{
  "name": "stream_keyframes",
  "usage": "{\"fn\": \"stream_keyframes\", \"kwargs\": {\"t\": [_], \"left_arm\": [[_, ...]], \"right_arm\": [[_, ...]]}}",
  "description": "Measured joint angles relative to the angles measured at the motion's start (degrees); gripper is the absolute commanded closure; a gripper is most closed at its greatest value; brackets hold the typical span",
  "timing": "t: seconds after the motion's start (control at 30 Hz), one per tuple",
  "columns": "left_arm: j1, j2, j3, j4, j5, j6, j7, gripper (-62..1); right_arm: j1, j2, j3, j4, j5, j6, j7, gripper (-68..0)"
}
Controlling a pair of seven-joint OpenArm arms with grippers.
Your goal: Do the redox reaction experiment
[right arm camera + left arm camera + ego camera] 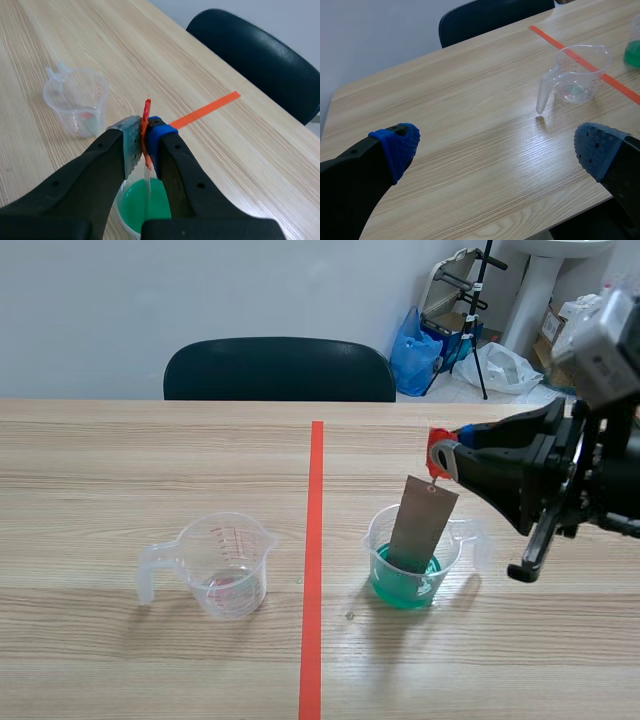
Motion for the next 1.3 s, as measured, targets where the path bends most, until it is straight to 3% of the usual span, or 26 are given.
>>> {"fn": "stream_keyframes", "kwargs": {"t": [0.1, 0.2, 0.3, 1.3], "left_arm": [[0.0, 0.0, 0.0, 0.0, 0.0, 0.0, 0.0, -62.3], [0.0, 0.0, 0.0, 0.0, 0.0, 0.0, 0.0, -62.3], [0.0, 0.0, 0.0, 0.0, 0.0, 0.0, 0.0, -62.3], [0.0, 0.0, 0.0, 0.0, 0.0, 0.0, 0.0, -62.3]], "right_arm": [[0.8, -1.6, -0.8, -2.4, -1.6, 0.7, 0.2, -0.6], [2.1, -3.6, -0.9, -4.8, -2.4, 3.0, 0.2, -0.6], [3.0, -4.7, -0.9, -6.5, -2.3, 2.8, 0.9, -0.6], [3.7, -4.7, -0.9, -6.6, -3.1, 3.5, 0.8, -0.6]]}}
